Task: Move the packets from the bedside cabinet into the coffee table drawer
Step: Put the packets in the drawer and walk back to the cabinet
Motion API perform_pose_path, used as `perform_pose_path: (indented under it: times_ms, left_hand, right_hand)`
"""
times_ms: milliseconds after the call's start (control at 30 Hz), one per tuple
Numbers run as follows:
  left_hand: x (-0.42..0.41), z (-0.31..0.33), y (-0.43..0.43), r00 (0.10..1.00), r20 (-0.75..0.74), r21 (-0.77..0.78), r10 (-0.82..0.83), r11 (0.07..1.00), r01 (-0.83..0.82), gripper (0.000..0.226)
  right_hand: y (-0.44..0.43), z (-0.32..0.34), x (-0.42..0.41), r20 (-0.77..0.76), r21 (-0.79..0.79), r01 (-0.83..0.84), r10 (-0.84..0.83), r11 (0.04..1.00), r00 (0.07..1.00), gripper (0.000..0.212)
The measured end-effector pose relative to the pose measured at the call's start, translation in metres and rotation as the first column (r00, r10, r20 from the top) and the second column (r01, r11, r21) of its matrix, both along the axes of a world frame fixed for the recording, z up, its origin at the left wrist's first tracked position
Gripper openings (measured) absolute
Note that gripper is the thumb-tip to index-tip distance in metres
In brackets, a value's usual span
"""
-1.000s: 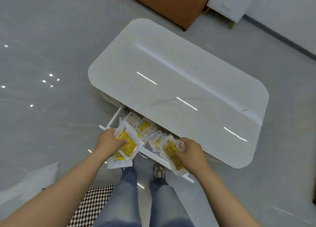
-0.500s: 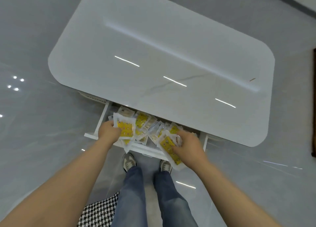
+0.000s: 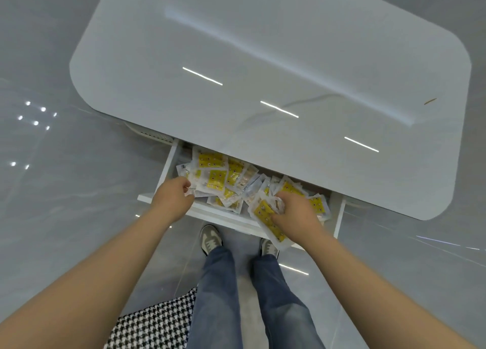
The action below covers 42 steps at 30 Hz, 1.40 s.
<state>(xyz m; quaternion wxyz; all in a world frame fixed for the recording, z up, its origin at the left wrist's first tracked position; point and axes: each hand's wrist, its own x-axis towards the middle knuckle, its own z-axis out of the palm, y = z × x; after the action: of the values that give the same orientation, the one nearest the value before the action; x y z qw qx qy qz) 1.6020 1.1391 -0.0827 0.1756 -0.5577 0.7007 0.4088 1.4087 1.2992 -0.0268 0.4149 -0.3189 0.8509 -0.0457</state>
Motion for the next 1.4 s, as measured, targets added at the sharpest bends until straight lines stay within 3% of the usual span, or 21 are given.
perform_pose_path:
  times_ms: [100,267,367,467,800,1133,1400]
  left_hand:
    - [0.011,0.007,0.001,0.984,0.058,-0.04,-0.17,0.984,0.173,0.036]
    - [0.024,0.014,0.005,0.947,0.108,-0.065,-0.304,0.948,0.312,0.038]
    - [0.027,0.017,0.007,0.938,0.11,-0.067,-0.329,0.939,0.337,0.037]
    - [0.025,0.023,0.007,0.931,0.113,-0.069,-0.346,0.932,0.355,0.037]
    - [-0.001,0.078,0.012,0.897,0.102,-0.111,-0.429,0.892,0.439,0.031]
    - [-0.035,0.199,0.03,0.851,0.021,-0.179,-0.524,0.836,0.519,0.03]
    - [-0.087,0.311,0.075,0.679,0.019,-0.328,-0.734,0.637,0.698,0.033]
  right_hand:
    - [-0.012,-0.012,0.001,-0.015,0.029,-0.039,0.04,0.999,0.999,0.023]
    - [-0.036,-0.037,0.004,-0.004,0.068,-0.114,0.115,0.991,0.993,0.035]
    - [-0.044,-0.048,0.006,-0.071,0.099,-0.163,0.171,0.982,0.983,0.045]
    - [-0.047,-0.05,0.005,-0.149,0.124,-0.222,0.239,0.967,0.959,0.041]
    - [-0.028,0.007,-0.003,-0.195,0.118,-0.395,0.411,0.911,0.89,0.042]
    - [0.019,0.141,-0.016,-0.179,-0.034,-0.242,0.232,0.97,0.956,0.047]
    - [0.091,0.265,-0.039,-0.313,-0.164,-0.088,0.032,0.983,0.949,0.046]
